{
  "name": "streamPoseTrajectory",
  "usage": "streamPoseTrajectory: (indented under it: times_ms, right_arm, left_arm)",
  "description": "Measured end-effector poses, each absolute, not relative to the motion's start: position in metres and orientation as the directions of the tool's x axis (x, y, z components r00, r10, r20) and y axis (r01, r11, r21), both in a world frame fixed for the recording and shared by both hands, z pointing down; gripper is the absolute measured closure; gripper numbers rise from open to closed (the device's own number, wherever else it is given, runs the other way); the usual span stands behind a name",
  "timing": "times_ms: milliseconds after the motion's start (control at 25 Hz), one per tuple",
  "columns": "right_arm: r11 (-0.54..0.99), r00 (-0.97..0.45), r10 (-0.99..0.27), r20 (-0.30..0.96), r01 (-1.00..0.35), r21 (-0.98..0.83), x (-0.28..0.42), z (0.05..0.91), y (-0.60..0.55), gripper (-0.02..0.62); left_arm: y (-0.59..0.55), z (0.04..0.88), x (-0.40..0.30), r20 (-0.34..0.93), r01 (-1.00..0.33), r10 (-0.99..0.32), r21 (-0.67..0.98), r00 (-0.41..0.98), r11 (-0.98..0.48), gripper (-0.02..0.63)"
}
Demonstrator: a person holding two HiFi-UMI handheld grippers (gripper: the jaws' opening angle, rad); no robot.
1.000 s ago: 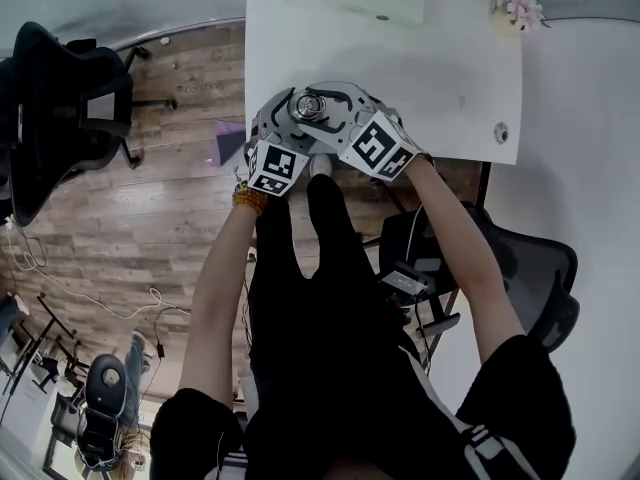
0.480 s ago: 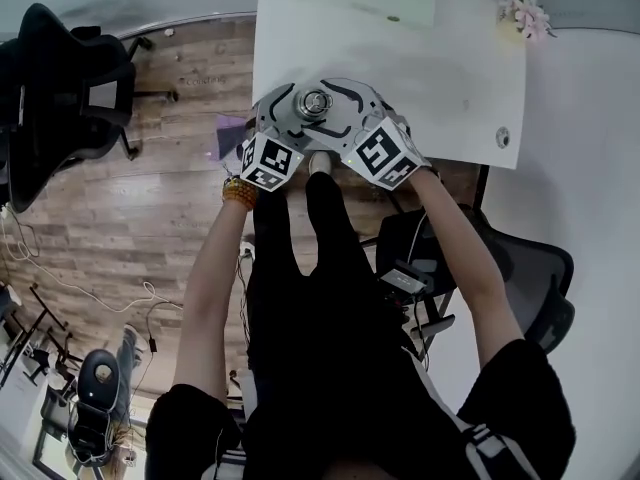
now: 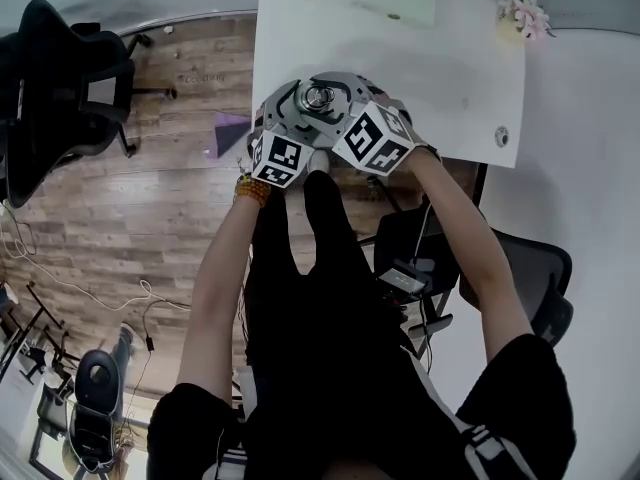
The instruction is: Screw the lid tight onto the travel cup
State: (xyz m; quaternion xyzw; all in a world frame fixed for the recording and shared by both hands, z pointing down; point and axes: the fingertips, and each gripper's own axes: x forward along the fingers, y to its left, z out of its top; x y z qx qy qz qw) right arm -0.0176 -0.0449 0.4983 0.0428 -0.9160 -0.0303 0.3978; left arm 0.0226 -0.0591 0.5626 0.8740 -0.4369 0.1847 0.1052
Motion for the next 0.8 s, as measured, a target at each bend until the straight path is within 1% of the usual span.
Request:
streamPoseTrajectory:
  times_ms: [120,240,320,360,400,440,520,600,640,720,760,800]
  right_arm:
    - [0.994,-0.677,0.002,0.736,0.080,0.071,-0.020,0.499,-0.042,0.347]
    - [0.975,-0.662,0.105,0.742,0.215,0.054,-0.024,0.498,-0.037,0.347]
    - [0.965,-0.653,0.141,0.744,0.260,0.046,-0.026,0.498,-0.036,0.344]
    - [0.967,-0.659,0.146,0.738,0.251,0.033,-0.027,0.497,-0.036,0.334]
    - [0.978,-0.677,0.140,0.723,0.209,0.007,-0.028,0.494,-0.037,0.258]
    - [0.991,-0.707,0.115,0.698,0.132,-0.030,-0.028,0.491,-0.040,0.223]
    - [0.992,-0.745,-0.014,0.667,-0.093,-0.084,-0.022,0.487,-0.051,0.222]
    - [0.950,-0.717,-0.156,0.679,-0.297,-0.095,-0.014,0.493,-0.060,0.224]
    - [0.926,-0.698,-0.199,0.688,-0.364,-0.101,-0.013,0.497,-0.059,0.225]
    - [0.891,-0.671,-0.250,0.698,-0.441,-0.105,-0.016,0.503,-0.056,0.230]
    - [0.882,-0.660,-0.272,0.700,-0.462,-0.094,-0.018,0.504,-0.056,0.286]
    - [0.877,-0.652,-0.292,0.700,-0.475,-0.077,-0.019,0.505,-0.057,0.322]
  left_arm:
    - [-0.057,0.564,0.023,0.408,-0.680,-0.610,0.036,0.679,-0.732,0.239]
    - [-0.054,0.562,0.024,0.406,-0.518,-0.451,0.065,0.795,-0.853,0.238]
    - [-0.053,0.562,0.025,0.427,-0.435,-0.363,0.082,0.828,-0.897,0.232]
    - [-0.053,0.563,0.026,0.442,-0.422,-0.347,0.081,0.827,-0.903,0.232]
    - [-0.054,0.563,0.024,0.456,-0.434,-0.357,0.073,0.815,-0.898,0.231]
    - [-0.055,0.564,0.022,0.464,-0.471,-0.392,0.062,0.794,-0.880,0.218]
    - [-0.055,0.561,0.014,0.451,-0.597,-0.511,0.062,0.732,-0.800,0.212]
    - [-0.052,0.559,0.009,0.425,-0.736,-0.641,0.097,0.640,-0.670,0.213]
    - [-0.051,0.561,0.008,0.427,-0.794,-0.694,0.102,0.579,-0.600,0.216]
    - [-0.052,0.566,0.008,0.457,-0.879,-0.767,0.072,0.449,-0.472,0.227]
    - [-0.055,0.567,0.008,0.468,-0.905,-0.790,0.056,0.396,-0.421,0.232]
    - [-0.057,0.568,0.008,0.471,-0.923,-0.806,0.050,0.358,-0.381,0.239]
